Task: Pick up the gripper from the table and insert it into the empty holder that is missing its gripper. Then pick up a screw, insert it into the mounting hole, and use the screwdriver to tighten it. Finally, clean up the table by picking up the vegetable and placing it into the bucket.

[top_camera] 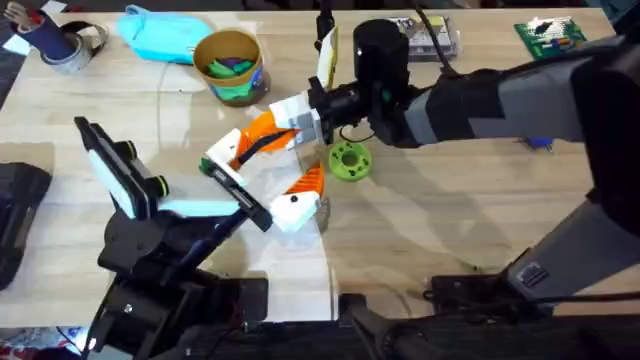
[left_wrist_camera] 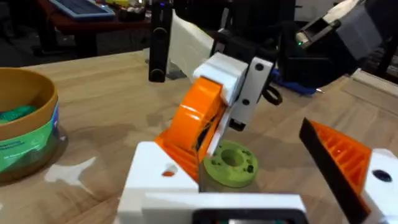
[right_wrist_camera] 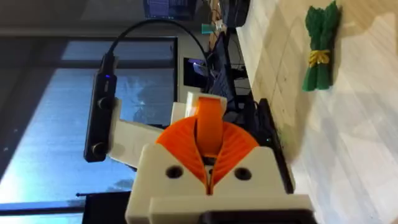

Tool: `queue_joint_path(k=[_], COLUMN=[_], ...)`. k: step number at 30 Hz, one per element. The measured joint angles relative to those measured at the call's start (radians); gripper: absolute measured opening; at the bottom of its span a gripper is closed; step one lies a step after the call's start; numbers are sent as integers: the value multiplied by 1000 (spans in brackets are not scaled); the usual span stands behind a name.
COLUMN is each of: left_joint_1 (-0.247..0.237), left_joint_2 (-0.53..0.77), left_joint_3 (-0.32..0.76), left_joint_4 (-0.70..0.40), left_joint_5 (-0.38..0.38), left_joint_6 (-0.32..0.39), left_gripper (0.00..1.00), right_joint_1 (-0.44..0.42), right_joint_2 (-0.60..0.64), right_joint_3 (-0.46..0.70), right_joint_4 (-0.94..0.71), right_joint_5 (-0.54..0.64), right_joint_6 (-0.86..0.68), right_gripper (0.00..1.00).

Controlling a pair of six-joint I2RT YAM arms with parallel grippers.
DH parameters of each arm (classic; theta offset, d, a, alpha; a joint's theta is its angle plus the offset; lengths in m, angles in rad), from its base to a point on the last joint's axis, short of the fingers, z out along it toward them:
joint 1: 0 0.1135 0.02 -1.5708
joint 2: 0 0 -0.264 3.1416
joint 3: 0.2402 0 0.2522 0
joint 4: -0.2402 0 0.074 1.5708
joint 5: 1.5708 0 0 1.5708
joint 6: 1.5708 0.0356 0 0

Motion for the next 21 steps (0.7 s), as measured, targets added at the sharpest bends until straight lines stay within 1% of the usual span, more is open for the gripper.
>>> queue_joint_path(k=[12, 13, 14, 18, 19, 20, 21], left_joint_1=[2, 2, 1, 0, 0, -1, -3], left_joint_2=[0, 0, 0, 0, 0, 0, 0], left_joint_3=[0, 0, 0, 0, 0, 0, 0], left_joint_4=[0, 0, 1, 1, 1, 1, 2], left_joint_5=[-11, -11, -2, 10, 11, 17, 32], left_joint_6=[-2, -2, -1, 1, 1, 2, 2], left_gripper=[987, 988, 988, 986, 986, 987, 987], right_joint_1=[6, 6, 10, 26, 26, 26, 29], right_joint_2=[0, 0, 1, 1, 1, 1, 1], right_joint_3=[2, 2, 2, 2, 2, 2, 2], right_joint_4=[0, -2, -5, -5, -5, -6, -6], right_joint_5=[11, 9, 9, 10, 8, 6, 4], right_joint_6=[-3, -3, -10, -11, -10, -11, -13], right_gripper=[19, 57, 176, 236, 274, 335, 374])
